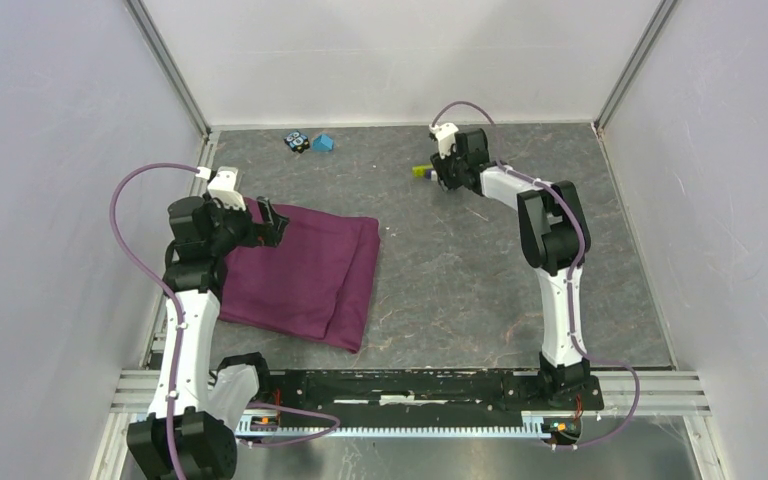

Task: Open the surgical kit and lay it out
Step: Move the distractor to the center of the board.

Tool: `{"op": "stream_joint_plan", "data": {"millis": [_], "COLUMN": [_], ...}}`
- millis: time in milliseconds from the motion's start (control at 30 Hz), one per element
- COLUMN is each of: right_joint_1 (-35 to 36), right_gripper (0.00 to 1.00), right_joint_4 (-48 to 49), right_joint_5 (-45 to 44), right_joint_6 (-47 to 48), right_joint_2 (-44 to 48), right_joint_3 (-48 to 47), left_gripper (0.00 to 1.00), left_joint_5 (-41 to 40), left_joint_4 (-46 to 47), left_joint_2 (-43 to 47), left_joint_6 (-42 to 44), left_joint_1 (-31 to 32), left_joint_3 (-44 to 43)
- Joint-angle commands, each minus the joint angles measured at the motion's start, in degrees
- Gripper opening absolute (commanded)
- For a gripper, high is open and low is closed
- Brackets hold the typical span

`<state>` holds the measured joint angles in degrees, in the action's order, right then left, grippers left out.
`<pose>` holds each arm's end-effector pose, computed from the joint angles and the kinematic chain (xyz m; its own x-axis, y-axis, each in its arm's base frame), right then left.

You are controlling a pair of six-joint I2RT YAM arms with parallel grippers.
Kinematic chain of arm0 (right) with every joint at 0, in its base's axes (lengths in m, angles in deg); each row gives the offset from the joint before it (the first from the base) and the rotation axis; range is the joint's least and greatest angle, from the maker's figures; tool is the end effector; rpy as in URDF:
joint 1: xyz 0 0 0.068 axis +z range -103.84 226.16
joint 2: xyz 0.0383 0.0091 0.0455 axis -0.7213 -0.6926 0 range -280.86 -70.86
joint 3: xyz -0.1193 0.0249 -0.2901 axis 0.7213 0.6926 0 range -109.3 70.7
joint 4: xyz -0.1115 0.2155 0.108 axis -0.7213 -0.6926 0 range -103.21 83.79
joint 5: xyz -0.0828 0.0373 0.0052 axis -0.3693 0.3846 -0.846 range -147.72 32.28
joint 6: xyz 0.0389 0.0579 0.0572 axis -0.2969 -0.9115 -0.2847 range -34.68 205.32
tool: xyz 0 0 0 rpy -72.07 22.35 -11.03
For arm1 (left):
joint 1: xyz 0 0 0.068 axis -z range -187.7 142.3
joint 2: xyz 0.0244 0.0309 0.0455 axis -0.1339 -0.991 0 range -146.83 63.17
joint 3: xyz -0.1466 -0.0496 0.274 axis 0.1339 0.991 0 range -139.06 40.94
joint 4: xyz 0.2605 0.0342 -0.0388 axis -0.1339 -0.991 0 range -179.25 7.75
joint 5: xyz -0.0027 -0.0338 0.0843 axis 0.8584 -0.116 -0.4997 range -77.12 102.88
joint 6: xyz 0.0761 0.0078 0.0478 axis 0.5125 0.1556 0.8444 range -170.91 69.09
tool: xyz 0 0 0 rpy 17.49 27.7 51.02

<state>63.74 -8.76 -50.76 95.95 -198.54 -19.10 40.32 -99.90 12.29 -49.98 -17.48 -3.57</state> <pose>0.5295 0.1781 0.1510 -0.5360 -0.3619 -0.7627 -0.4951 0.8666 -0.0632 0.2168 -0.0003 0.3245 -0.3967 -0.0538 -0.9164 0.2705 0.9471 -0.1728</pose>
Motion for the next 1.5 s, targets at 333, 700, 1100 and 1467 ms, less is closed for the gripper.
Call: {"op": "stream_joint_plan", "data": {"millis": [333, 700, 1100, 1467], "right_joint_1": [-11.01, -13.92, -6.05, -3.44], "right_gripper": [0.47, 0.53, 0.53, 0.48], "right_joint_4": [-7.25, -7.81, -1.75, -4.43], "right_joint_5": [-8.11, -3.5, -0.21, 5.04], "right_joint_6": [-3.54, -1.32, 2.66, -5.41], "right_joint_2": [-7.04, -4.89, 5.64, -5.43], "right_joint_3": [-14.7, -12.31, 1.04, -12.96], "left_gripper": [1.0, 1.0, 1.0, 1.0], "left_joint_5": [2.35, 2.62, 3.14, 3.14], "left_joint_4": [1.37, 1.39, 1.84, 2.18], "left_joint_2": [-0.46, 0.02, 0.29, -0.18], "left_joint_6": [1.01, 1.12, 1.09, 1.11], "left_joint_1": [-1.32, -1.56, -1.76, -1.91], "left_joint_3": [-0.85, -0.75, -0.44, -0.05]}}
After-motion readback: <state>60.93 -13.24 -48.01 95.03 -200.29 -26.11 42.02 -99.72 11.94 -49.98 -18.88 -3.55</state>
